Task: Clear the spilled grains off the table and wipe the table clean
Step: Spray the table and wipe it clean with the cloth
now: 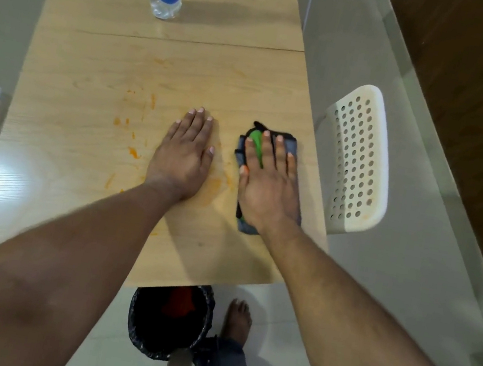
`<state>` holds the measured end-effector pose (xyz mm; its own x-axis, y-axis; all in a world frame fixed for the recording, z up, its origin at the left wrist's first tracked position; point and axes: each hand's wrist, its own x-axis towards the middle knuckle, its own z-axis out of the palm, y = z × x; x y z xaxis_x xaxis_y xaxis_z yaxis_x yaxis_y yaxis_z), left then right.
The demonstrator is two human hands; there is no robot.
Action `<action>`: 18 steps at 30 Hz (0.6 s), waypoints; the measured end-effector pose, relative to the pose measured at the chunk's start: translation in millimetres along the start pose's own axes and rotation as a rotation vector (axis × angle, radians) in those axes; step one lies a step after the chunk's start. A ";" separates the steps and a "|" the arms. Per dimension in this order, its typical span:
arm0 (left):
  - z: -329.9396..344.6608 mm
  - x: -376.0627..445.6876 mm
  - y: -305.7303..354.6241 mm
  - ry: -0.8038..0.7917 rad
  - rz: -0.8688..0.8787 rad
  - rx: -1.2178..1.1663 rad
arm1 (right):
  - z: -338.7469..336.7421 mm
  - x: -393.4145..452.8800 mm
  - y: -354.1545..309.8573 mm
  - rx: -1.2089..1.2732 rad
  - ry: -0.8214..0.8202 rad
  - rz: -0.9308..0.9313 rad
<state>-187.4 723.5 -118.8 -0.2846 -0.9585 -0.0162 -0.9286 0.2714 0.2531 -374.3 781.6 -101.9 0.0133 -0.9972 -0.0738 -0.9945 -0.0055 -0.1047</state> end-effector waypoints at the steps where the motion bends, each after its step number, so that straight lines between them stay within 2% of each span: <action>1: -2.1 2.1 1.8 -0.006 0.002 -0.005 | -0.6 -10.9 4.4 -0.002 -0.002 -0.041; 4: -5.9 7.7 1.3 -0.036 0.005 -0.031 | -0.2 -43.8 25.1 -0.001 -0.048 -0.107; 7: -12.2 27.6 -11.6 -0.049 0.030 -0.045 | -2.8 -42.4 37.7 -0.007 -0.052 -0.075; 12: -17.2 72.6 -42.5 -0.031 0.007 -0.041 | -6.1 50.4 39.6 -0.009 0.021 0.038; 15: -15.0 84.2 -46.0 0.010 -0.015 -0.015 | -13.2 119.6 23.6 0.007 0.033 0.019; 18: -11.9 82.1 -44.9 0.032 -0.019 -0.008 | -13.7 143.0 4.1 0.011 0.016 -0.027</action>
<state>-166.2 631.6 -120.1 -0.2593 -0.9657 0.0103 -0.9318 0.2530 0.2604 -377.9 637.9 -99.3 0.0382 -0.9978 -0.0545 -0.9926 -0.0316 -0.1169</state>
